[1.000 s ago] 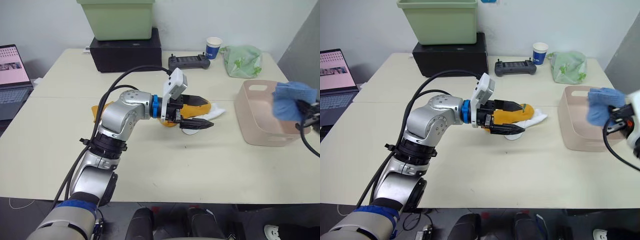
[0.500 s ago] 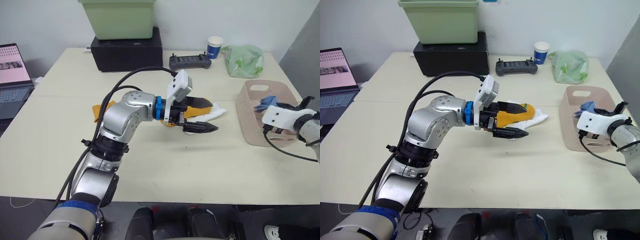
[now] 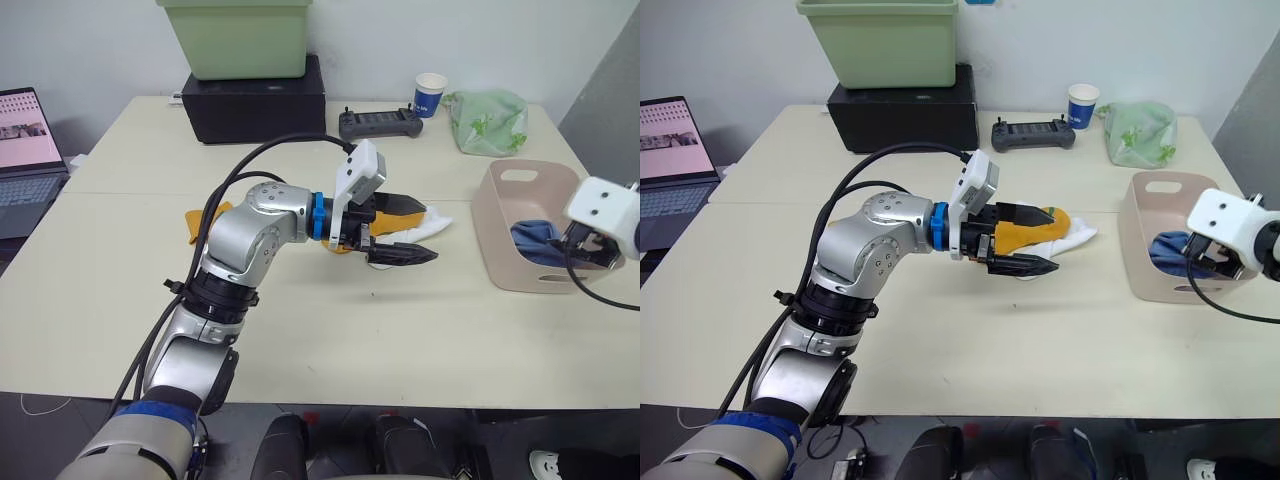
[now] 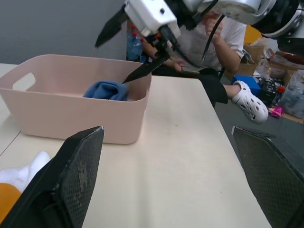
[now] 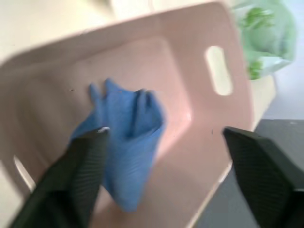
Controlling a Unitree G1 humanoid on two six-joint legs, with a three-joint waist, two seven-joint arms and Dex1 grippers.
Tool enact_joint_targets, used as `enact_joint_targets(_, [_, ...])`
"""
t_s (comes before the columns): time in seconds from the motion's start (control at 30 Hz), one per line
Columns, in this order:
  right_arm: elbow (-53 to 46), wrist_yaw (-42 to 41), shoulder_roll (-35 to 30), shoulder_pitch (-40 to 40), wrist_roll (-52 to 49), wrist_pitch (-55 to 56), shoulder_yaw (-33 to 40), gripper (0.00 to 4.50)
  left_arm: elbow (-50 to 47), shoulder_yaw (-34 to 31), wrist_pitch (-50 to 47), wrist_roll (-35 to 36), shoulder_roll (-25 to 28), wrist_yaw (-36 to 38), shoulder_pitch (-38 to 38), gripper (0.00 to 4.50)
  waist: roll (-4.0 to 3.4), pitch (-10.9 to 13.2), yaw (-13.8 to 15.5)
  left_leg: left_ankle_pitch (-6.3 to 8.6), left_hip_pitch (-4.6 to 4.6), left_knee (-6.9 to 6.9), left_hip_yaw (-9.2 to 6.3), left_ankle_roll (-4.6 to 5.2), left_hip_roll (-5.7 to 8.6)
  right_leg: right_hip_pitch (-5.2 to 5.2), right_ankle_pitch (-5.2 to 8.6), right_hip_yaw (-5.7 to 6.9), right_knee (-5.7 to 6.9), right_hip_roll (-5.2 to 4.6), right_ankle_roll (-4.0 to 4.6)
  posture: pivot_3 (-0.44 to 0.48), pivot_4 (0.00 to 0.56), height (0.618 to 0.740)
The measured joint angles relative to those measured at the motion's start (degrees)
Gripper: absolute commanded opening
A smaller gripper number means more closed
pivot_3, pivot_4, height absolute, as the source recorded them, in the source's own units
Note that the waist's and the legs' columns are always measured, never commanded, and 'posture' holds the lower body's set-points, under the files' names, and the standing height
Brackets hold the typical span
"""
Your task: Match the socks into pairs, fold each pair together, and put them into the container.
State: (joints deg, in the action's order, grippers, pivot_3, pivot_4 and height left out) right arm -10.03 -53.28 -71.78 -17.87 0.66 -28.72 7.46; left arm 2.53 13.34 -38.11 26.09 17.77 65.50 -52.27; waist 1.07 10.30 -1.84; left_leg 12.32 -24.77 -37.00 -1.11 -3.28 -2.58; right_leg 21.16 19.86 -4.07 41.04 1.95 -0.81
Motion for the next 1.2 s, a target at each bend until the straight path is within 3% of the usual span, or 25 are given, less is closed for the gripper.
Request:
enact_joint_targets(0.4, [-4.5, -0.7, 0.5, 0.9, -2.7, -5.5, 6.6, 4.46, 0.0, -0.3, 1.1, -0.2, 2.5, 0.2, 1.2, 4.50, -0.01, 0.0, 0.0, -0.01, 0.00, 0.00, -0.01, -0.02, -0.01, 0.01, 0.00, 0.00, 0.00, 0.00, 0.00, 0.000, 0.150, 0.735])
enact_joint_targets(0.6, [-17.2, 4.9, 14.7, -6.3, -13.6, -12.1, 9.8, 4.46, -3.4, -11.4, 3.0, 2.7, 9.2, -2.5, 8.1, 4.50, -0.02, 0.0, -1.3, -0.03, 0.05, 0.04, -0.26, -0.05, -0.12, 0.03, 0.00, 0.09, 0.13, 0.04, 0.01, 0.000, 0.150, 0.735])
enact_joint_targets(0.77, [-23.6, 13.6, 27.4, -5.9, -15.2, -12.4, 5.4, 4.46, -4.6, -19.7, 9.3, 0.8, 15.3, -6.6, 17.6, 4.50, -0.01, 0.0, -0.8, -0.01, 0.03, 0.05, -0.35, -0.02, -0.17, 0.02, 0.00, 0.11, 0.12, -0.09, 0.01, 0.000, 0.150, 0.735])
enact_joint_targets(0.9, [-24.4, 16.7, 32.7, -0.4, -13.5, -8.1, -1.3, 4.46, -6.7, -23.1, 13.6, -0.8, 21.0, -6.1, 30.2, 4.50, -0.01, 0.0, -0.5, -0.01, -0.01, 0.06, -0.29, -0.03, -0.17, 0.05, 0.03, -0.01, 0.00, -0.22, -0.03, 0.000, 0.150, 0.735])
enact_joint_targets(1.07, [-24.5, 17.1, 36.8, 11.7, -14.4, -7.0, -7.1, 4.46, -7.0, -27.1, 19.6, -2.1, 21.3, -6.7, 47.6, 4.50, 0.02, 0.0, 0.3, 0.06, -0.04, 0.03, -0.34, 0.09, -0.08, 0.04, 0.06, 0.11, 0.04, -0.60, -0.08, 0.000, 0.150, 0.735])
enact_joint_targets(1.2, [-26.1, 16.6, 36.8, 15.3, -15.7, -6.7, -7.6, 4.46, -7.9, -29.0, 21.0, -1.8, 21.0, -8.7, 51.7, 4.50, 0.02, 0.0, 0.2, 0.06, 0.01, 0.03, -0.34, 0.10, -0.02, -0.01, 0.05, 0.12, 0.07, -0.63, -0.11, 0.000, 0.150, 0.735])
